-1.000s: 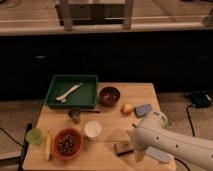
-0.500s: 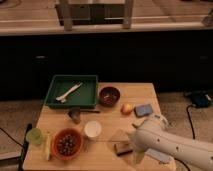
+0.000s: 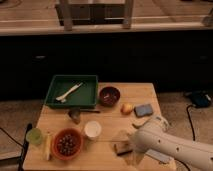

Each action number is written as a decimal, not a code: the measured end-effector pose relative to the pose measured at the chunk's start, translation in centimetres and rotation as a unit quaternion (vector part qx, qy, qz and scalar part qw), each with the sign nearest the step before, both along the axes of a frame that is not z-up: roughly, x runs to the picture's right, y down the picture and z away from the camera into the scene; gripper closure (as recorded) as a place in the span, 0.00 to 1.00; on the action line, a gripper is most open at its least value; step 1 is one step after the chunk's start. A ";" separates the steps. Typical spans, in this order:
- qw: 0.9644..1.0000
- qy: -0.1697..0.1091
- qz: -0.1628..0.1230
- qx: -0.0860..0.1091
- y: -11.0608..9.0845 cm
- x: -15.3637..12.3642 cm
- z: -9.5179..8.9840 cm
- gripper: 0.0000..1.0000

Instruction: Place eraser in purple bowl

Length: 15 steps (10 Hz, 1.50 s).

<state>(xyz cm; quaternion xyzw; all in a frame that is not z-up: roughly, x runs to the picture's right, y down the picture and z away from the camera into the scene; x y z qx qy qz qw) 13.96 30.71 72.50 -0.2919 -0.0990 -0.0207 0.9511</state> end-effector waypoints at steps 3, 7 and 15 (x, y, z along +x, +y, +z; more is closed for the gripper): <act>1.000 0.001 0.011 -0.001 0.2 0.1 0.5 0.20; 1.000 0.002 0.026 -0.003 0.7 0.1 1.3 0.20; 0.999 0.005 0.045 -0.002 1.3 0.1 2.2 0.22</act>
